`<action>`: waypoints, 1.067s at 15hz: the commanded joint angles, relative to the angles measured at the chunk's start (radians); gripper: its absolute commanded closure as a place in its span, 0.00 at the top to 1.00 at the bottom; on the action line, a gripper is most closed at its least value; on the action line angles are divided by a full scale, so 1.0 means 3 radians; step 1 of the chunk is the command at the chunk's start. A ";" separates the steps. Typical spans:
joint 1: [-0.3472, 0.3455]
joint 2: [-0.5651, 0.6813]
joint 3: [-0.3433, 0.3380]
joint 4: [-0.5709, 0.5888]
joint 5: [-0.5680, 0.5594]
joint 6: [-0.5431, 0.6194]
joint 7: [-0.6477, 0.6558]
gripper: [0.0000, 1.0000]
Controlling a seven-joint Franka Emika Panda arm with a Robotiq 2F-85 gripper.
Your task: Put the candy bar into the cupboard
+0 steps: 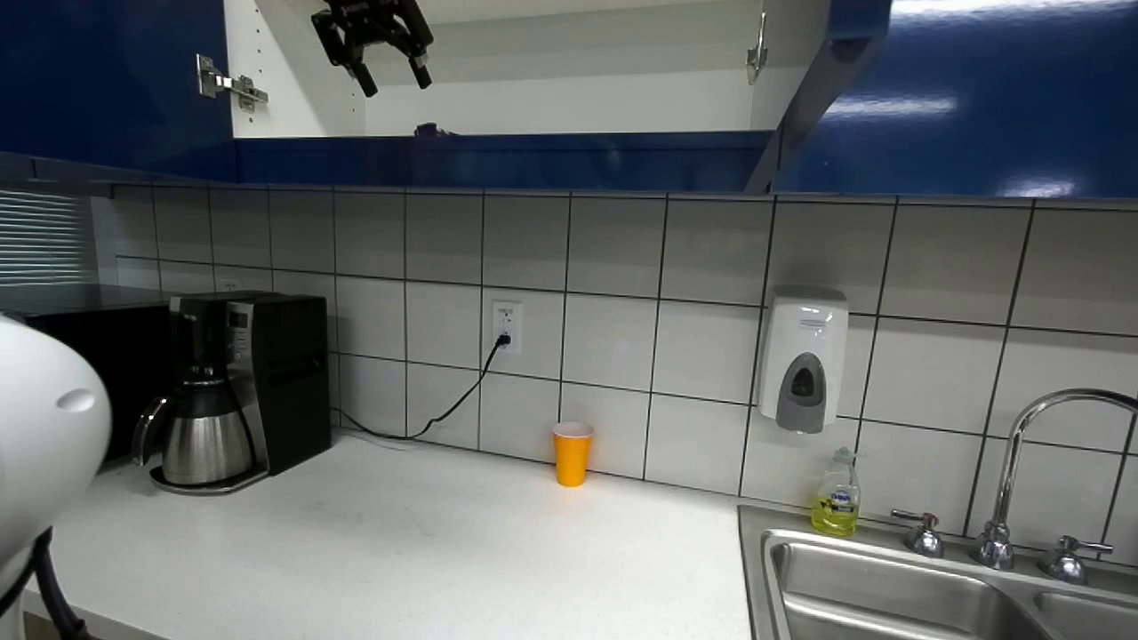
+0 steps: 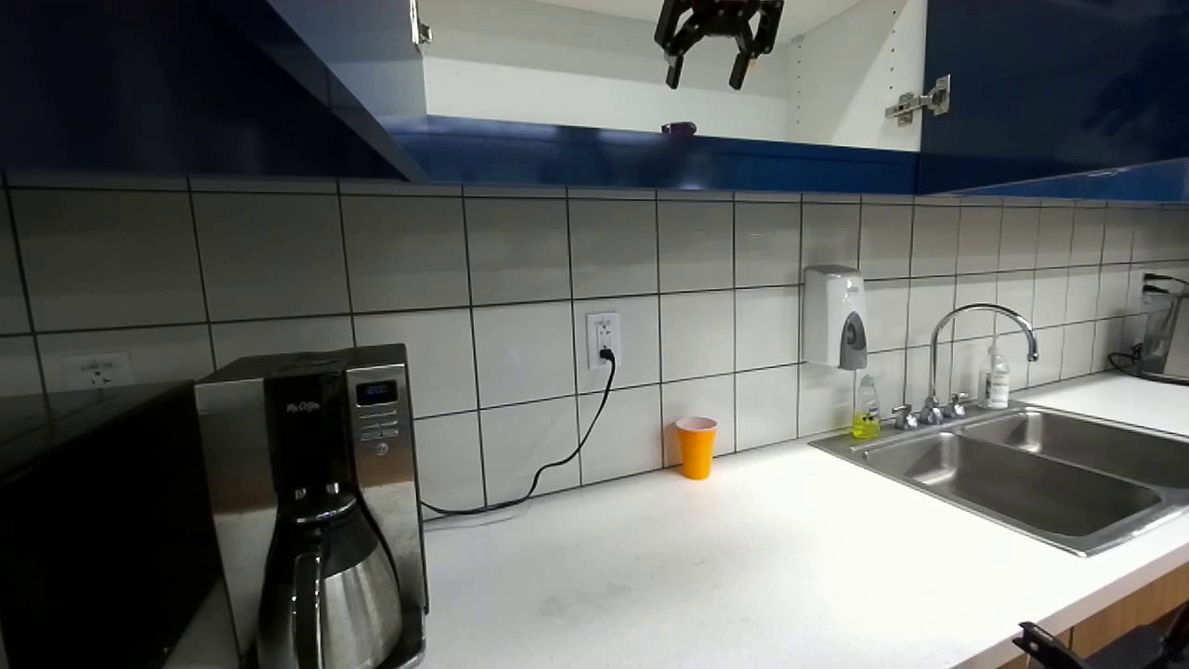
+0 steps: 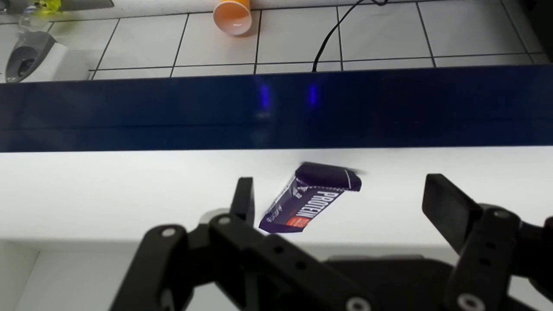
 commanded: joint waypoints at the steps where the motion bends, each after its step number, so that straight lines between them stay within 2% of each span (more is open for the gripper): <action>1: 0.0038 -0.0558 -0.0021 -0.0735 0.0054 0.0394 -0.0156 1.00; 7: 0.0157 -0.1107 -0.0080 -0.1590 0.0225 0.0715 -0.0349 1.00; 11: 0.0306 -0.1114 -0.0203 -0.1925 0.0586 0.0442 -0.0539 1.00; 16: 0.0265 -0.0833 -0.0269 -0.2089 0.0809 -0.0150 -0.0589 1.00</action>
